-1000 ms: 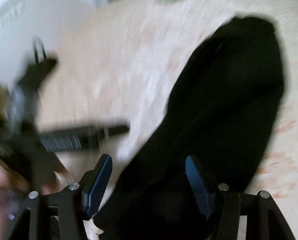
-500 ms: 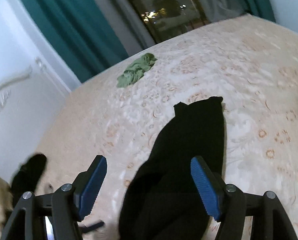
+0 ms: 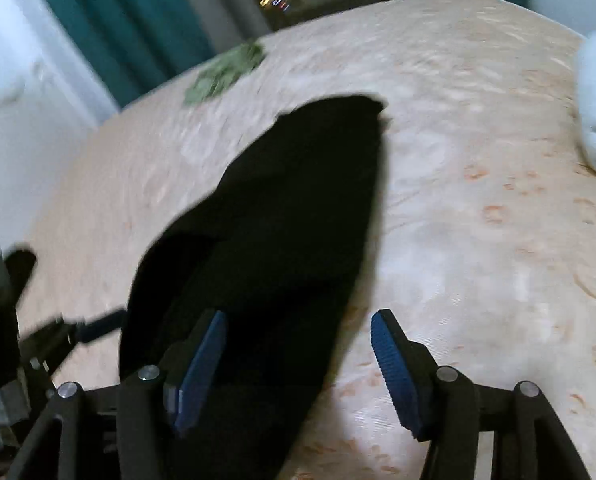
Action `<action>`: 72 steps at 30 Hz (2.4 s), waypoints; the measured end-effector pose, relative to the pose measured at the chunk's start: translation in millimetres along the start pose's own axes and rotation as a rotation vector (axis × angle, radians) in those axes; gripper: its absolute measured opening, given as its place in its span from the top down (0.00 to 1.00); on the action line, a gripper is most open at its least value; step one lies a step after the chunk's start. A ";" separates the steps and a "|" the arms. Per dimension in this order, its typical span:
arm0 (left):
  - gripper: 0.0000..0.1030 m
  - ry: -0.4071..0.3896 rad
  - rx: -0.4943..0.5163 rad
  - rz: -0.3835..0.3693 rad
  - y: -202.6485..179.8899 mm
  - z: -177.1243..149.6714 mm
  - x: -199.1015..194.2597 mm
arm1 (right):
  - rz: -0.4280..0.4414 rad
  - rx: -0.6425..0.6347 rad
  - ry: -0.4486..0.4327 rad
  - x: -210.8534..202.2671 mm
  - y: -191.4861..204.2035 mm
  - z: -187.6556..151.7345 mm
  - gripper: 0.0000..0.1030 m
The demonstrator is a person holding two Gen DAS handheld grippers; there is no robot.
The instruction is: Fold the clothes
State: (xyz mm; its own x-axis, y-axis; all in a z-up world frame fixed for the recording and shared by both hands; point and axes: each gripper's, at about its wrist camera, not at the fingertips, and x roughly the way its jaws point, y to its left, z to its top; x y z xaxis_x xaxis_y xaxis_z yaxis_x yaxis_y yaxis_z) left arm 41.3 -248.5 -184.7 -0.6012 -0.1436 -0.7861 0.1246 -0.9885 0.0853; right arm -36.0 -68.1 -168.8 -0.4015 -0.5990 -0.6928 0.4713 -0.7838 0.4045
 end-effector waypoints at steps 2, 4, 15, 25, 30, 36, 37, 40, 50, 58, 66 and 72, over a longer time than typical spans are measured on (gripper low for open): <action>0.11 0.018 0.023 0.016 -7.7 4.1 10.0 | 0.051 0.059 -0.013 -7.7 -13.7 2.0 0.31; 0.11 0.033 0.043 0.031 -15.1 9.2 17.3 | 0.082 0.100 -0.003 -11.4 -23.0 2.4 0.31; 0.96 0.061 -0.115 0.027 22.7 26.9 15.7 | 0.017 -0.007 0.036 -16.7 -27.1 6.1 0.31; 0.81 0.145 -0.262 -0.052 43.9 27.5 11.3 | 0.026 -0.011 0.062 -10.3 -29.0 2.9 0.31; 0.03 -0.062 -0.119 -0.035 4.7 28.8 -39.8 | 0.023 -0.021 0.089 -1.8 -28.7 -0.1 0.31; 0.03 -0.095 0.073 0.077 -37.0 26.7 -43.1 | 0.037 -0.022 0.082 -4.1 -26.2 2.0 0.31; 0.03 -0.075 0.086 0.096 -40.5 27.0 -38.5 | 0.040 -0.023 0.081 -4.8 -26.3 2.6 0.31; 0.03 0.010 0.092 0.147 -44.2 24.6 -21.1 | 0.043 -0.023 0.071 -7.9 -26.4 4.4 0.31; 0.03 -0.018 -0.055 -0.276 -39.8 10.3 -57.7 | 0.054 -0.003 0.046 -20.2 -34.3 10.8 0.31; 0.04 0.063 -0.011 -0.159 -48.1 9.4 -33.2 | 0.062 0.008 0.035 -27.0 -38.2 11.6 0.31; 0.92 0.188 -0.136 -0.270 -35.7 8.0 0.7 | 0.066 -0.011 0.036 -26.0 -32.3 11.0 0.31; 0.91 0.109 -0.152 -0.442 -12.9 16.0 -36.8 | 0.059 -0.008 0.029 -28.8 -36.6 11.8 0.31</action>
State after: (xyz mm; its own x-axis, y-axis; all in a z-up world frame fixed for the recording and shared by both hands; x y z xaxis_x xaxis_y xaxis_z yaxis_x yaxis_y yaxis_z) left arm 49.1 -231.2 -147.0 -0.5373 0.3024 -0.7873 -0.0051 -0.9347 -0.3555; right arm -51.0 -24.1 -156.6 -0.3503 -0.6388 -0.6850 0.4999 -0.7460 0.4400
